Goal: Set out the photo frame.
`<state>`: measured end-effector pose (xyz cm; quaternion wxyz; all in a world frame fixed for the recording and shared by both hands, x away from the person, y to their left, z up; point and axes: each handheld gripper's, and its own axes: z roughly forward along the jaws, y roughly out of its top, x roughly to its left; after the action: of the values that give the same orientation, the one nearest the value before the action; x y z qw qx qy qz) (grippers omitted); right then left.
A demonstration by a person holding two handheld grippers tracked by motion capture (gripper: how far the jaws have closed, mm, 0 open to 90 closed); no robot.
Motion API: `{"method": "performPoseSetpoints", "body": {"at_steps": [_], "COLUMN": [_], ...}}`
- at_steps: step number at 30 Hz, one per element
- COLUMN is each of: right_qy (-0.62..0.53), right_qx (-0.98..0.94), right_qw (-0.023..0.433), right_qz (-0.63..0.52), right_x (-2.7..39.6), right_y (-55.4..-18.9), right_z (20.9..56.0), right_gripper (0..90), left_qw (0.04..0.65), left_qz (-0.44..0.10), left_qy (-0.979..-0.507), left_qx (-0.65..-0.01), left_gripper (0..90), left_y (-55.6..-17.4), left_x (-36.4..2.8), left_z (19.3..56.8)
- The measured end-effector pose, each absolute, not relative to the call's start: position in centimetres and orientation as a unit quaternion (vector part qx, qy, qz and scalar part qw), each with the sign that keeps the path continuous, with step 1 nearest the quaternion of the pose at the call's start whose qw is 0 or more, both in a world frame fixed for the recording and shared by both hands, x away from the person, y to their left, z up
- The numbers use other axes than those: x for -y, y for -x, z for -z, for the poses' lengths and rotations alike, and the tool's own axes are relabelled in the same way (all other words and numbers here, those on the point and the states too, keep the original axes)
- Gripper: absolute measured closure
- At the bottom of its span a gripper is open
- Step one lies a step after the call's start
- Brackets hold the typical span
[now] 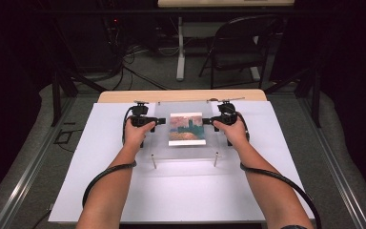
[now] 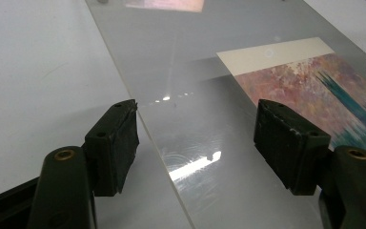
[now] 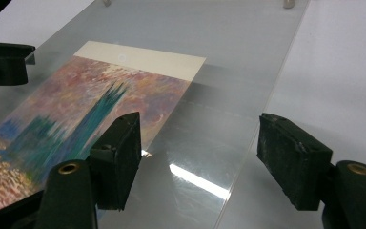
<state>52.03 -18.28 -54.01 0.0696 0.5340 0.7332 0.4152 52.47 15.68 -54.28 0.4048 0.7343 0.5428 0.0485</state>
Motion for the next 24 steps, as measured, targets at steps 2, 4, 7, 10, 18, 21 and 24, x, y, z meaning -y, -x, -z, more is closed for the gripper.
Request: {"method": "performPoseSetpoints", "body": {"at_steps": [2, 4, 7, 10, 18, 21, 24], "right_qy": [-0.541, -0.54, -0.54, -0.539, -0.546, -0.548, -0.547], "right_qx": [-0.729, -0.73, -0.734, -0.736, -0.73, -0.728, -0.728], "right_qw": [0.062, 0.06, 0.057, 0.06, 0.056, 0.051, 0.048], "right_qz": [-0.415, -0.414, -0.408, -0.404, -0.406, -0.409, -0.41], "right_x": [18.31, 18.33, 18.34, 18.22, 18.2, 18.26, 18.34], "right_y": [-52.29, -52.45, -52.69, -52.82, -53.06, -53.1, -53.12], "right_z": [54.1, 54.1, 53.99, 53.91, 54.08, 54.16, 54.19], "right_gripper": [30.8, 30.7, 30.9, 30.5, 29.6, 29.6, 29.5], "left_qw": [0.406, 0.409, 0.407, 0.407, 0.418, 0.421, 0.419], "left_qz": [-0.045, -0.043, -0.04, -0.036, -0.028, -0.025, -0.025], "left_qy": [-0.732, -0.728, -0.73, -0.73, -0.716, -0.713, -0.714], "left_qx": [-0.545, -0.548, -0.548, -0.548, -0.559, -0.56, -0.56], "left_gripper": [30.5, 29.9, 29.7, 29.6, 29.4, 29.0, 29.0], "left_y": [-52.59, -52.72, -52.97, -53.04, -52.82, -52.79, -52.78], "left_x": [-15.68, -15.68, -15.71, -15.77, -15.85, -15.9, -15.87], "left_z": [54.38, 54.48, 54.48, 54.5, 54.84, 54.95, 54.9]}}
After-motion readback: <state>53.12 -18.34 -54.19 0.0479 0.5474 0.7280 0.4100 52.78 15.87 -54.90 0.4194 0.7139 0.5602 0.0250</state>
